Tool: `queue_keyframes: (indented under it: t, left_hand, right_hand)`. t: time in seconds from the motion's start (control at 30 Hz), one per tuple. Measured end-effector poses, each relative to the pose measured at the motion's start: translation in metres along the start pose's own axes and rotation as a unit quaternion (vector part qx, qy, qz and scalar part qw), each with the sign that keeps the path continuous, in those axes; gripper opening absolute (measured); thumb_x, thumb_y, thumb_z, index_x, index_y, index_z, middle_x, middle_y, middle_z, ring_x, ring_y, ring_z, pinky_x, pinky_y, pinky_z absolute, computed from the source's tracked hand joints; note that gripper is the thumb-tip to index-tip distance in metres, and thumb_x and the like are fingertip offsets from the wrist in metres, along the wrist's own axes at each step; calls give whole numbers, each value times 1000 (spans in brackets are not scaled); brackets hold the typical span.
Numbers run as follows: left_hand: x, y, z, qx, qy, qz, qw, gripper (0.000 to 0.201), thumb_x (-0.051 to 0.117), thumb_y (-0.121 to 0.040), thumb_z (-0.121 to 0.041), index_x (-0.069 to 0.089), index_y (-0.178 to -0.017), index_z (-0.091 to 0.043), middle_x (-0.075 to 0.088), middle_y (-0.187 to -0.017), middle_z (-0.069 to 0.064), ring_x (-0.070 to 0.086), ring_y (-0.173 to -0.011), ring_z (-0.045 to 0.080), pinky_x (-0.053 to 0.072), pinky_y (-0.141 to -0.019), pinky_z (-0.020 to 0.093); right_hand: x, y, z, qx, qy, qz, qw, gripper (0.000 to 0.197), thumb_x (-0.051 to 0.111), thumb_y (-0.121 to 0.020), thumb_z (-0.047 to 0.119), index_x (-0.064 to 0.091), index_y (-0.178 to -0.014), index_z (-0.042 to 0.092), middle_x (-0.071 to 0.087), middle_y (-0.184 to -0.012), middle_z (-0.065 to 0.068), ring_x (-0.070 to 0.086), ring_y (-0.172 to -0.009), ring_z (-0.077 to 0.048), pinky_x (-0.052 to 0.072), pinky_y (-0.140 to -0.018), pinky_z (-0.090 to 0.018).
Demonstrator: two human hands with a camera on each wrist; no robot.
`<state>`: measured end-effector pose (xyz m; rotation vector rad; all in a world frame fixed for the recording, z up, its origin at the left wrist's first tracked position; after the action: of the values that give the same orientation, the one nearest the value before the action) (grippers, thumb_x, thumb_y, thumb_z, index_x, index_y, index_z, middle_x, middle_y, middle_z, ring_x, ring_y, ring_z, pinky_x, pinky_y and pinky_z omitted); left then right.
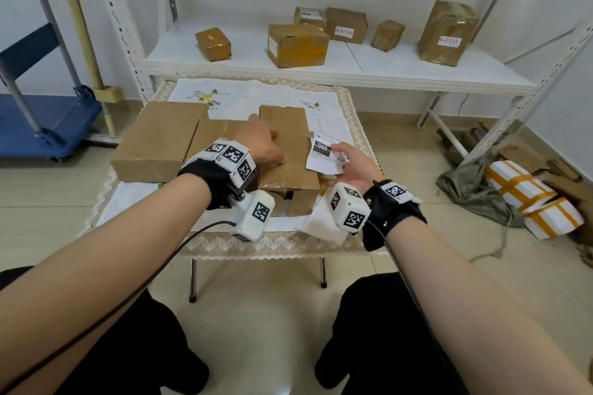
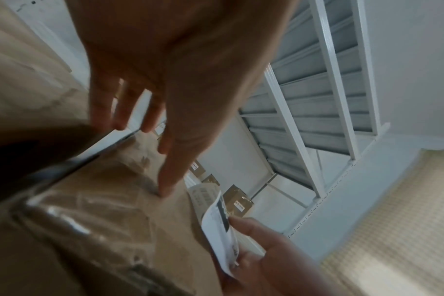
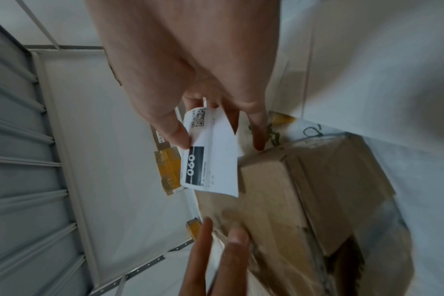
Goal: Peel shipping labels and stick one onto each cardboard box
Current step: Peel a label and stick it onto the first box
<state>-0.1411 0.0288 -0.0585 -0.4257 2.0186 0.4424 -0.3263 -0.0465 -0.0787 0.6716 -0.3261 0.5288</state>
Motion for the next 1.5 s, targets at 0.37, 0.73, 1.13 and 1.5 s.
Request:
queue_keyframes:
  t: [0.37,0.73,1.13,1.5]
  left_hand:
    - [0,-32,-4,72,-68,40,994,74,70,-78,-58,49,-142,-29,36,-153,8,23,-140,32,20,-115,42]
    - [-6,-58,7,-22,-5,58,998,131,83,-33,-72,36,-146,-25,45,-144,7,45,-129,28,40,-108,47]
    - [-9,-51,9,-15,57,63,996,102,83,-72,-41,27,-153,-15,39,-153,8,41,-136,29,33,-109,37]
    - [-9,-31,14,-6,37,34,999,99,84,-69,-45,35,-149,-16,40,-145,13,47,-128,31,39,-104,37]
  right_hand:
    - [1,-20,20,-36,-14,-9,999,6,54,-98,10,59,-99,9,69,-90,-13,69,-79,-29,53,-83,-46]
    - [11,-41,29,-3,6,60,998,33,47,-99,16,74,-84,6,72,-74,-11,51,-75,-28,37,-73,-35]
    - [17,-41,28,28,58,61,996,47,48,-100,19,78,-65,10,71,-66,-9,45,-71,-29,40,-67,-35]
    - [15,-37,25,28,76,37,996,11,58,-96,22,64,-100,14,69,-88,-5,62,-81,-26,46,-97,-49]
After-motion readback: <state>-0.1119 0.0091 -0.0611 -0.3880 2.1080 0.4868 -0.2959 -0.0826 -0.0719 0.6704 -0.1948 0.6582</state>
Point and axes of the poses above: each hand's wrist, its own y-axis away from the middle knuckle, its own x-axis out of the palm, z = x × y, the point moved 1 cm from there along -y, towards the middle knuckle
